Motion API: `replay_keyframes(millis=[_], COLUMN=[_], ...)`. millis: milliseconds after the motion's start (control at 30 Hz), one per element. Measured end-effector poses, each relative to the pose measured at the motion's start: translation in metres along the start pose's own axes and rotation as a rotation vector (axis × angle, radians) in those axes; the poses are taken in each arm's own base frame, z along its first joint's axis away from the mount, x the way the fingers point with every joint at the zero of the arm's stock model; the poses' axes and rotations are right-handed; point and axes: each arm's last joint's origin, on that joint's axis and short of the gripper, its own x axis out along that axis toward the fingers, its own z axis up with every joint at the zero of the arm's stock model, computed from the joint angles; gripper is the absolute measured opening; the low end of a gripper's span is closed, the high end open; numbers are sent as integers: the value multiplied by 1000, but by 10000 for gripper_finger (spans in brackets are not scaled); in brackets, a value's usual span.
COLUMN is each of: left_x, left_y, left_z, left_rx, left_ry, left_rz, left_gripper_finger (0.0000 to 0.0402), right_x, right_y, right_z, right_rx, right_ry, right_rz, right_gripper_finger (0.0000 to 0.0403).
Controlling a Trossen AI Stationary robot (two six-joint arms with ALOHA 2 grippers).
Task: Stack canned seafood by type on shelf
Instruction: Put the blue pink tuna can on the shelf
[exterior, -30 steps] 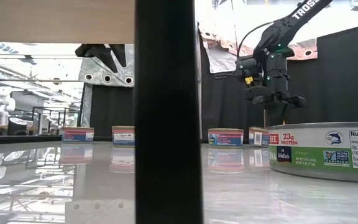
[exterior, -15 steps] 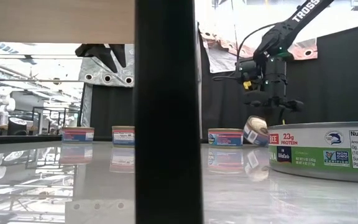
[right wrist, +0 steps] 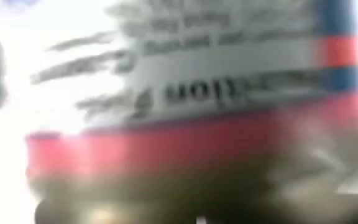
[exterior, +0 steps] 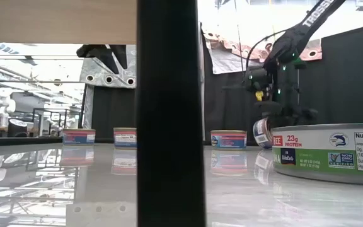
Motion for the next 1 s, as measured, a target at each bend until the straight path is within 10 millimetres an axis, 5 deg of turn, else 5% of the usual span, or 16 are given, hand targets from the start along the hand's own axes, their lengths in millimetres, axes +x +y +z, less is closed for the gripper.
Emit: replay_keyframes(millis=[300,600,800,1000], left_x=[0,0,0,0], left_y=[0,-2,-3,-7], left_z=[1,4,4,0], left_rx=[-2,2,-11,-43], left_ry=[-5,-45,-35,9], left_rz=[-4,-17,-37,-87], left_gripper_finger=[146,146,146,146], right_x=[-72,-139,-139,-112], right_y=[4,13,15,14], right_z=[-11,-17,-16,-1], right_rx=[-158,-739,-1044,-1219], right_ry=[-50,-328,-357,-319], right_rz=[190,180,96,41], right_gripper_finger=[55,224,335,365])
